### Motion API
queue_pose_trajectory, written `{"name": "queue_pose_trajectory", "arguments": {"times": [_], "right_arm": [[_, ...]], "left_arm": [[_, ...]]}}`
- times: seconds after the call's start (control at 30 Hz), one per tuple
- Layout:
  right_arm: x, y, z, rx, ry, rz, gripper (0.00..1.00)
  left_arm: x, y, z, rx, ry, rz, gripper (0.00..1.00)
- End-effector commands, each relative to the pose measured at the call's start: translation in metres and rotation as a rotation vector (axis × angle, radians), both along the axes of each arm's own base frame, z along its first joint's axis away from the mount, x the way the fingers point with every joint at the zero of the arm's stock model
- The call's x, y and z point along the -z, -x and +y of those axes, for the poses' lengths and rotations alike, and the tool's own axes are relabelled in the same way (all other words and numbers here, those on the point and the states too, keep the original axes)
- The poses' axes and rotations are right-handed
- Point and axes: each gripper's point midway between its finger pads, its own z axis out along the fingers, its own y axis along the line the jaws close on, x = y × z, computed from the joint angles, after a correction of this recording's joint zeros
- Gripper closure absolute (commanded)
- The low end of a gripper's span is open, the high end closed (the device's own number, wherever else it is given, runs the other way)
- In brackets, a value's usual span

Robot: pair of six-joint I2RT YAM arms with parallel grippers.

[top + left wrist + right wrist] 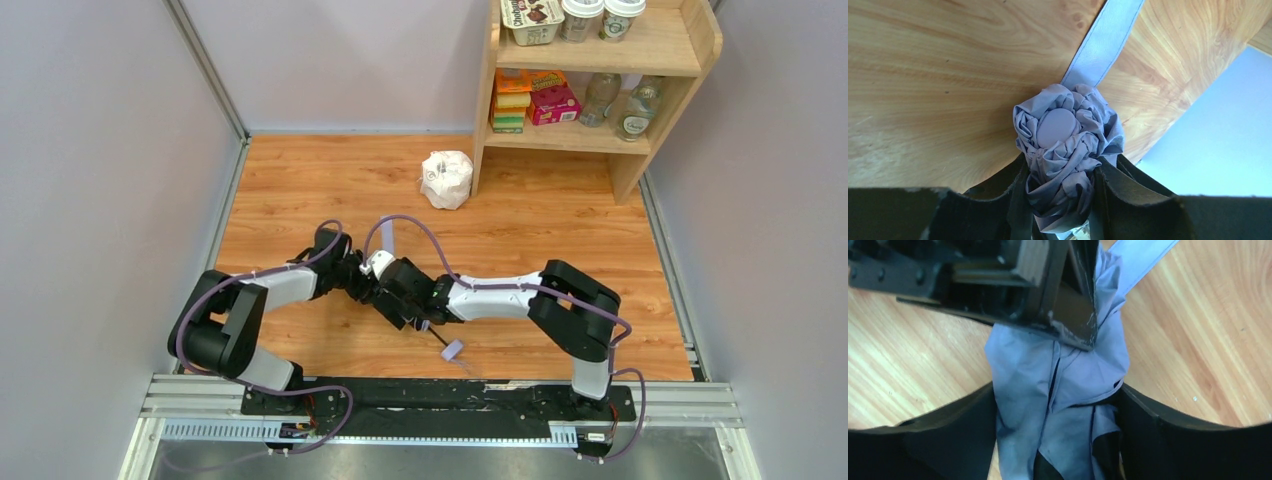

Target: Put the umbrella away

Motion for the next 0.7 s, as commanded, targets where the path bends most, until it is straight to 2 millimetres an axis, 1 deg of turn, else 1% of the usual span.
{"name": "queue_pose_trajectory", "arguments": {"times": [0.0,0.03,0.07,0.1,0.13,0.17,0.2,0.23,0.3,0.33,0.37,0.4,0.43,0.47,0.5,0.53,0.57,0.6,0.63,0.67], "right_arm": [[0.018,-0.019,-0.014,0.122,0.067,-0.109,0.31],[0.026,-0.017,-0.02,0.127,0.087,-0.106,0.47],[0.031,-0.016,-0.025,0.129,0.093,-0.103,0.62],[0.036,-0.01,-0.028,0.113,0.096,-0.081,0.74],[0.038,-0.007,-0.029,0.1,0.09,-0.063,0.84],[0.038,0.0,-0.027,0.067,0.063,-0.043,0.96],[0.036,0.01,-0.021,0.013,0.016,-0.016,1.0],[0.028,0.014,-0.015,-0.014,-0.04,-0.013,1.0],[0.019,0.027,-0.016,-0.067,-0.104,0.027,1.0],[0.009,0.03,-0.014,-0.08,-0.153,0.039,1.0],[0.0,0.032,-0.013,-0.093,-0.196,0.061,1.0],[-0.011,0.035,-0.012,-0.108,-0.254,0.096,1.0],[-0.022,0.035,-0.013,-0.114,-0.301,0.119,1.0],[-0.031,0.036,-0.014,-0.122,-0.346,0.151,1.0],[-0.043,0.036,-0.016,-0.123,-0.394,0.168,1.0],[-0.052,0.035,-0.019,-0.128,-0.432,0.186,1.0],[-0.063,0.033,-0.023,-0.13,-0.471,0.208,1.0],[-0.074,0.035,-0.025,-0.147,-0.512,0.235,1.0],[-0.086,0.034,-0.03,-0.155,-0.555,0.251,1.0],[-0.097,0.034,-0.035,-0.161,-0.592,0.26,1.0]], "left_arm": [[0.048,0.07,0.044,-0.019,-0.245,0.31,1.0],[0.044,0.066,0.043,-0.014,-0.243,0.297,1.0],[0.041,0.064,0.04,-0.011,-0.23,0.287,1.0],[0.038,0.062,0.039,-0.008,-0.222,0.28,1.0],[0.033,0.06,0.037,0.002,-0.211,0.261,1.0],[0.028,0.054,0.034,0.008,-0.202,0.238,1.0],[0.021,0.052,0.033,0.026,-0.195,0.215,1.0],[0.013,0.045,0.03,0.034,-0.185,0.184,1.0],[-0.012,0.03,0.023,0.064,-0.146,0.064,1.0],[-0.033,0.022,0.02,0.079,-0.133,-0.009,0.97],[-0.043,0.019,0.02,0.089,-0.131,-0.047,0.77],[-0.069,0.01,0.018,0.095,-0.116,-0.147,0.68],[-0.081,0.006,0.018,0.1,-0.111,-0.192,0.51],[-0.109,0.002,0.018,0.116,-0.1,-0.286,0.43],[-0.121,0.0,0.02,0.118,-0.094,-0.324,0.3],[-0.151,-0.003,0.021,0.127,-0.083,-0.433,0.27],[-0.167,-0.004,0.025,0.118,-0.086,-0.49,0.26],[-0.194,-0.004,0.029,0.12,-0.088,-0.594,0.26],[-0.218,0.0,0.035,0.126,-0.109,-0.707,0.26],[-0.239,0.002,0.038,0.124,-0.115,-0.783,0.26]]}}
